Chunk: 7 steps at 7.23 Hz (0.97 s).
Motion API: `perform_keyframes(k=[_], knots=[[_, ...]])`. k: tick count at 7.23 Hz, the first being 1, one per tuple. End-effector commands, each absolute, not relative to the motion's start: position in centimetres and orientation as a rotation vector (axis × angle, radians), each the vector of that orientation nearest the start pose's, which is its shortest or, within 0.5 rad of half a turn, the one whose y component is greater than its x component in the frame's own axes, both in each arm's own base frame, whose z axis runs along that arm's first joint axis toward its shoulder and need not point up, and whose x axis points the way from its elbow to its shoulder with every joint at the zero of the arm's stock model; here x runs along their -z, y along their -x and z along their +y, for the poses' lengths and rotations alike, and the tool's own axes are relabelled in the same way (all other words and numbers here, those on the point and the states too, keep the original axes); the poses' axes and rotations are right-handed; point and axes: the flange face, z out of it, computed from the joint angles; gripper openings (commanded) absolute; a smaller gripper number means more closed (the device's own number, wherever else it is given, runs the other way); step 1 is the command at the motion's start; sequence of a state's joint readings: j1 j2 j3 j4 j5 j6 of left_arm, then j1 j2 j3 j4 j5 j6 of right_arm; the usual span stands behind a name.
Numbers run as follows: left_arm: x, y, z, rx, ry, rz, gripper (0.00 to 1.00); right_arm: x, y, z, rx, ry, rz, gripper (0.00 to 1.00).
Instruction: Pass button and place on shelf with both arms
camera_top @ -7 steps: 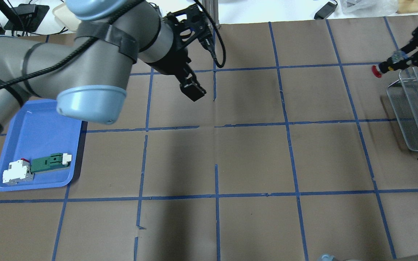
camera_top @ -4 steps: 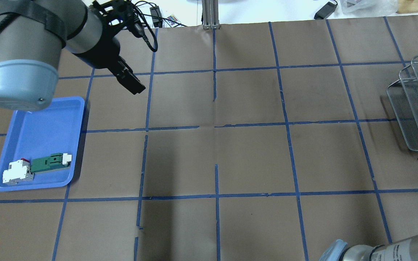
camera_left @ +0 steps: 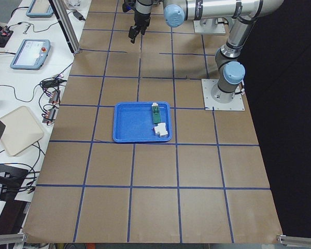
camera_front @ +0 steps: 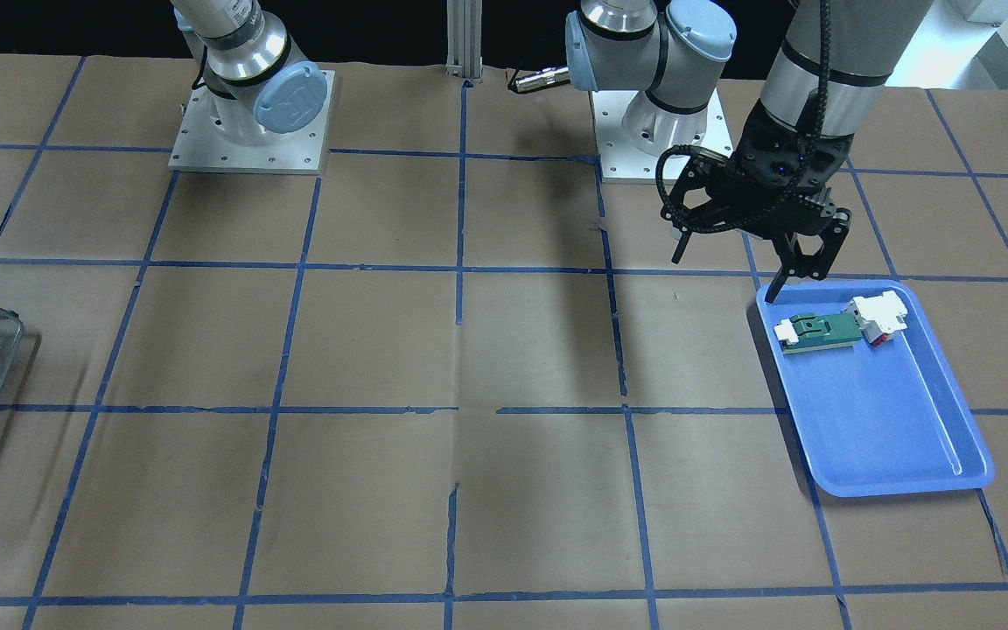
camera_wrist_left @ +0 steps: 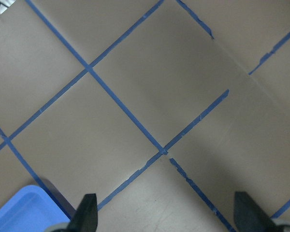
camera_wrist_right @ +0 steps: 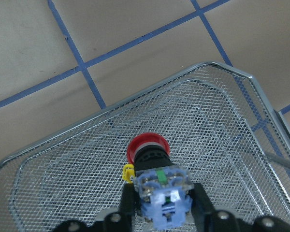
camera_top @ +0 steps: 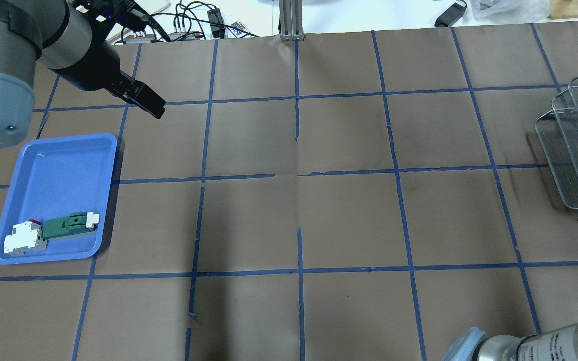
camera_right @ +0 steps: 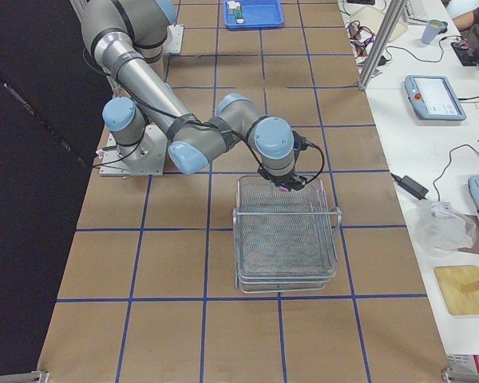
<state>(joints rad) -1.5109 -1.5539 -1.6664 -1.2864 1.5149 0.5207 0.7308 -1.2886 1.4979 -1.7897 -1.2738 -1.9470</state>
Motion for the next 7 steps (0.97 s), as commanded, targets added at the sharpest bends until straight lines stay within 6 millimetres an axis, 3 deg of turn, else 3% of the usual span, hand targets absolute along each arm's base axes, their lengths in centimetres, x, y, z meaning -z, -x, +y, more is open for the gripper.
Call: perform_keyframes(k=[1, 2, 4, 5, 6, 7], knots=[[-49.0, 10.8, -51.4, 0.216, -0.372, 3.099, 1.00, -38.9, 34.1, -52.3, 0.444, 1.594, 2.609, 0.89], [-49.6, 11.0, -51.6, 0.116, -0.312, 3.127, 1.00, -38.8, 34.1, -52.3, 0.441, 1.589, 2.610, 0.94], [-49.9, 11.5, -52.5, 0.101, -0.165, 3.145, 1.00, -39.0, 34.2, -52.1, 0.417, 1.594, 2.618, 1.00], [-49.7, 11.7, -52.0, 0.096, -0.172, 3.142, 1.00, -40.5, 33.7, -51.4, 0.334, 1.586, 2.655, 1.00], [-49.7, 11.7, -51.5, 0.098, -0.174, 3.144, 1.00, -43.6, 31.3, -50.2, 0.323, 1.463, 2.722, 1.00], [-49.8, 11.7, -51.1, 0.101, -0.184, 3.143, 1.00, -46.6, 25.6, -50.9, 0.318, 1.370, 2.768, 1.00]])
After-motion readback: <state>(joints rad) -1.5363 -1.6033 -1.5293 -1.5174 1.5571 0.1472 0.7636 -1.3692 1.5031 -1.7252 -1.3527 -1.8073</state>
